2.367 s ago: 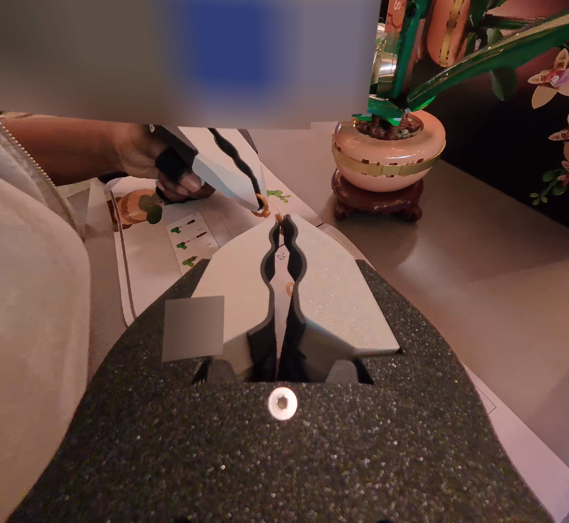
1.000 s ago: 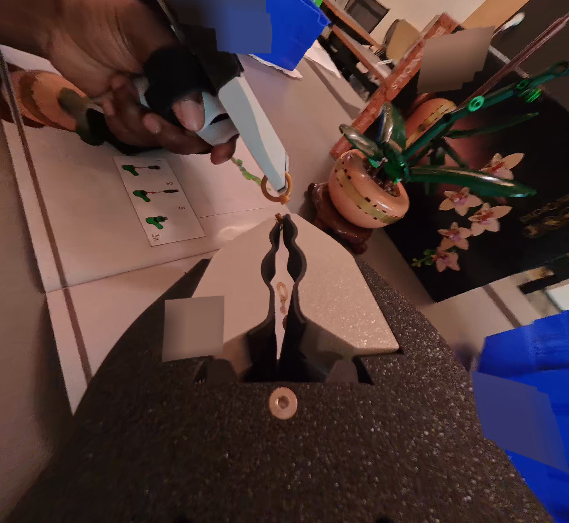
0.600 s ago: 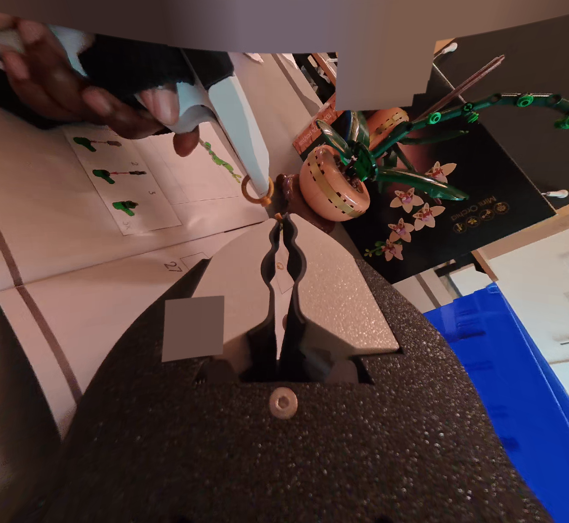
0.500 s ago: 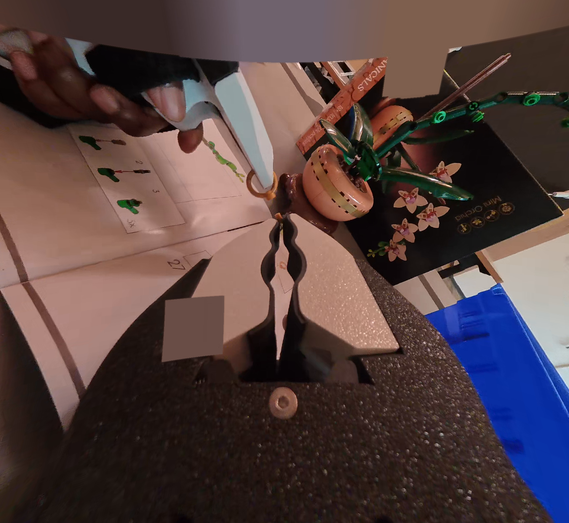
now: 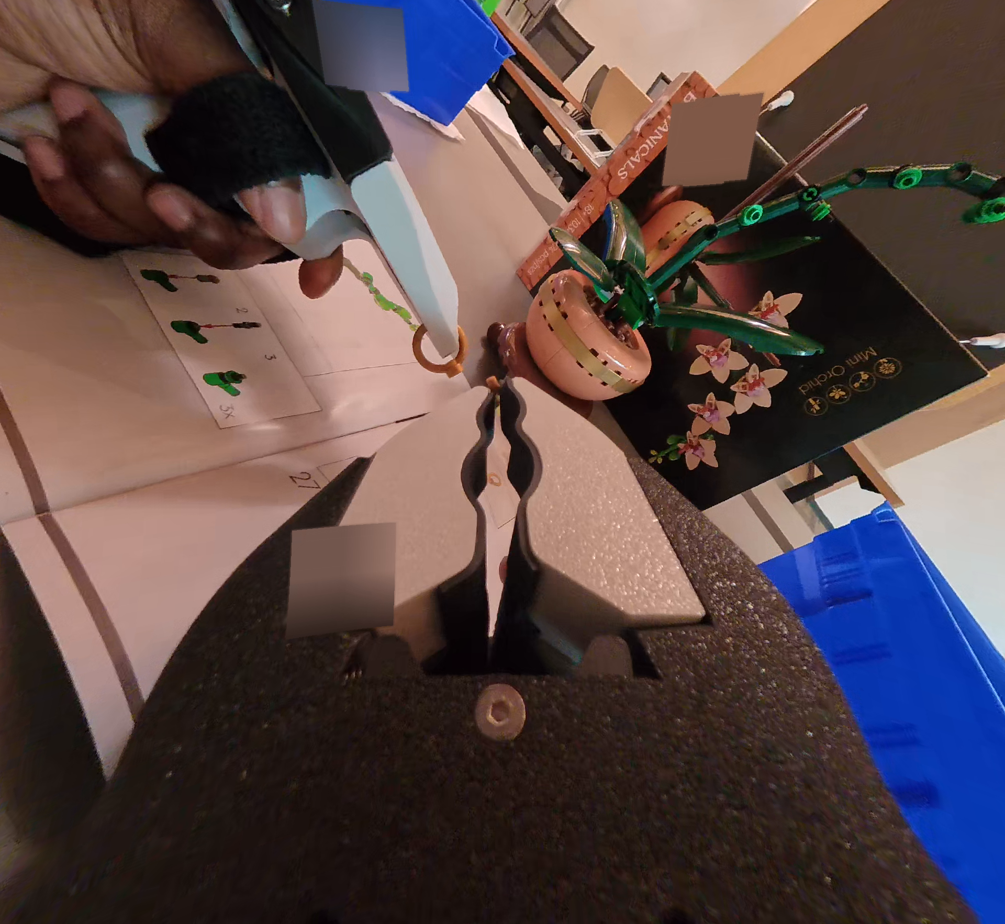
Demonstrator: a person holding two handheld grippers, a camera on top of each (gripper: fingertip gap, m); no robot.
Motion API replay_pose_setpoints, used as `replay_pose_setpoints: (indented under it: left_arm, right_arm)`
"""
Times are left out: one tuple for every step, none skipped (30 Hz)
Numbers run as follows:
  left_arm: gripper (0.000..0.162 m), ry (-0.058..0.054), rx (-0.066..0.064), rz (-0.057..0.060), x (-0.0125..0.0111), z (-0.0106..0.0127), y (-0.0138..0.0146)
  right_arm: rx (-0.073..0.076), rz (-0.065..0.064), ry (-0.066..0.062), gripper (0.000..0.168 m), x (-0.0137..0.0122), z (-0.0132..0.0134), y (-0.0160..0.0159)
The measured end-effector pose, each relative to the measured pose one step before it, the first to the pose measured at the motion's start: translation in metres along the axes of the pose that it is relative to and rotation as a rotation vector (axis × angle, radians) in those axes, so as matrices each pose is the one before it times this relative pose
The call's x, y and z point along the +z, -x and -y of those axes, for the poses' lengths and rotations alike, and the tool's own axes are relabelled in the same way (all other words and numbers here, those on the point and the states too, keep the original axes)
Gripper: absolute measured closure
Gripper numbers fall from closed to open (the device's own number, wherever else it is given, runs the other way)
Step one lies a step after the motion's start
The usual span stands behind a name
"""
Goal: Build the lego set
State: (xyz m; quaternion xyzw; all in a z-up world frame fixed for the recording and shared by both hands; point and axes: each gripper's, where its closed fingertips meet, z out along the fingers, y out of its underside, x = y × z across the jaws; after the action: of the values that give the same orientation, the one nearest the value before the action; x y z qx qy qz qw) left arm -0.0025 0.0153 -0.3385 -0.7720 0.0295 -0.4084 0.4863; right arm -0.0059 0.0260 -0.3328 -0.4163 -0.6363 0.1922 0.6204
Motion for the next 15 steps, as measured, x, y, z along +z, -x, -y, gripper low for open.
replay_pose_setpoints:
  left_arm:
    - [0.16, 0.0002, -0.0014, 0.0001, 0.00001, -0.00002, 0.00008]
    - [0.16, -0.001, -0.0007, -0.0002, -0.00011, 0.00007, 0.00008]
    - [0.16, -0.0012, -0.0001, 0.0007, -0.00006, 0.00013, 0.00011]
    - [0.16, 0.0006, -0.0009, 0.0014, 0.00003, -0.00002, 0.00017]
    - [0.16, 0.0022, -0.0015, 0.0025, 0.00024, -0.00026, 0.00045]
    - [0.16, 0.0018, -0.0005, 0.0034, 0.00015, -0.00011, 0.00047]
    - [0.16, 0.0004, 0.0006, 0.0024, 0.00008, -0.00005, 0.00016]
    - [0.16, -0.0006, 0.0008, 0.0016, -0.00006, 0.00001, 0.00006]
    - [0.16, -0.0005, 0.0006, 0.0016, -0.00006, 0.00009, 0.00015]
    - [0.16, 0.0004, 0.0007, 0.0014, 0.0001, -0.00012, 0.00009]
    - [0.16, 0.0007, 0.0018, -0.0001, 0.00004, -0.00001, -0.00014]
    - [0.16, 0.0005, 0.0026, -0.0008, 0.00005, -0.00006, -0.00028]
    - [0.16, -0.0008, 0.0034, -0.0027, -0.0001, 0.00002, -0.00067]
    - [0.16, -0.0023, 0.0031, -0.0026, -0.00012, 0.00029, -0.00054]
    - [0.16, -0.0036, 0.0018, -0.0019, -0.00035, 0.00038, -0.00037]
  right_arm:
    - [0.0012, 0.0036, 0.0016, 0.166, 0.00004, -0.00028, 0.00027]
    - [0.0004, 0.0048, -0.0013, 0.166, 0.00008, 0.00025, 0.00059]
    - [0.0009, 0.0049, 0.0007, 0.166, 0.00026, -0.00007, 0.00066]
    - [0.0009, 0.004, 0.0015, 0.166, 0.0003, -0.00013, 0.00055]
    - [0.0001, 0.0006, 0.0014, 0.166, 0.00032, -0.0002, 0.00011]
    - [-0.0002, -0.0001, 0.0008, 0.166, 0.00084, -0.00025, -0.00013]
    - [0.0, -0.0011, -0.0013, 0.166, 0.0006, 0.00026, -0.00017]
    - [0.0004, -0.0009, -0.0006, 0.167, 0.00054, 0.00017, -0.00011]
    - [-0.0003, 0.0017, -0.0009, 0.167, -0.00048, 0.00006, 0.00044]
    - [-0.0018, 0.0044, -0.0001, 0.167, -0.00008, 0.00017, 0.00082]
    - [-0.0046, 0.0051, 0.002, 0.167, 0.00022, -0.00029, 0.00099]
    - [-0.0059, 0.0046, 0.0039, 0.167, 0.00014, -0.00065, 0.00068]
    - [-0.0076, 0.0065, 0.0019, 0.167, 0.00081, 0.00008, 0.00153]
    - [-0.0085, 0.0054, 0.0023, 0.167, 0.00079, -0.00024, 0.00113]
    - [-0.0059, 0.0026, 0.002, 0.167, 0.00061, -0.00016, 0.00074]
